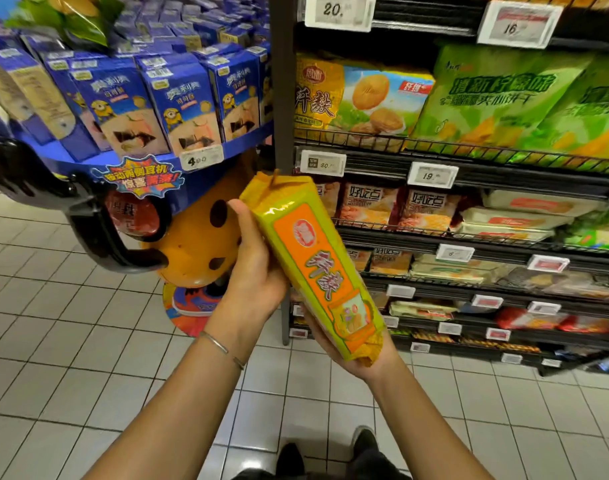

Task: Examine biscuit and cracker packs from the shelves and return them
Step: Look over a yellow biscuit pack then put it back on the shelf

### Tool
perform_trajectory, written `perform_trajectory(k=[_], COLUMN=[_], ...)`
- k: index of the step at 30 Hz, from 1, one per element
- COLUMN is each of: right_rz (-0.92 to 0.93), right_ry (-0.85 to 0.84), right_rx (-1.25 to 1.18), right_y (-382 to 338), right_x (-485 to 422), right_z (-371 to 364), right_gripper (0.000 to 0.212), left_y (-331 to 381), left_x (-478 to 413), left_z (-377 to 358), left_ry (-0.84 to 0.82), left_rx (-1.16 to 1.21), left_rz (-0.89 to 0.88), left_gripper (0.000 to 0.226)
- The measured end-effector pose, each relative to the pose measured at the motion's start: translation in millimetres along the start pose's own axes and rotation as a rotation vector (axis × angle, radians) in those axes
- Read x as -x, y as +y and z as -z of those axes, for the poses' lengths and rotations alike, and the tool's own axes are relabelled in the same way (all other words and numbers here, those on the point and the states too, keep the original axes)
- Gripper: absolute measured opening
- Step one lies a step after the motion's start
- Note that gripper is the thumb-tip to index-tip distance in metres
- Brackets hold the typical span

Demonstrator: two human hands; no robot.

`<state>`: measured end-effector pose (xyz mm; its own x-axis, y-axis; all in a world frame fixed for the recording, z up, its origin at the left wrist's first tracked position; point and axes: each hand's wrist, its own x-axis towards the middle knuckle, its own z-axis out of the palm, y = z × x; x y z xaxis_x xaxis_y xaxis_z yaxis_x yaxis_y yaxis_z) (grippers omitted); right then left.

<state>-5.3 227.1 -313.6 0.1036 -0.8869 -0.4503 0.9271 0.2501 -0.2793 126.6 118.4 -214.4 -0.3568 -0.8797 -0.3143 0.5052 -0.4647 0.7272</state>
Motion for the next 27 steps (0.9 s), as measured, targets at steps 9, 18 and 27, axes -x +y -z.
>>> perform_trajectory(k=[9, 18, 27], right_rz=[-0.236, 0.35, 0.602], right_ry=[0.013, -0.07, -0.066], right_rx=[-0.135, 0.283, 0.776], right_y=[0, -60, -96], right_x=[9, 10, 21], right_z=[-18, -14, -10], right_gripper=[0.089, 0.028, 0.074], left_y=[7, 73, 28], left_x=[4, -20, -45], left_z=[8, 72, 96], left_ry=[-0.11, -0.49, -0.334], left_rx=[-0.183, -0.264, -0.592], left_rz=[-0.104, 0.196, -0.072], left_gripper=[0.073, 0.109, 0.098])
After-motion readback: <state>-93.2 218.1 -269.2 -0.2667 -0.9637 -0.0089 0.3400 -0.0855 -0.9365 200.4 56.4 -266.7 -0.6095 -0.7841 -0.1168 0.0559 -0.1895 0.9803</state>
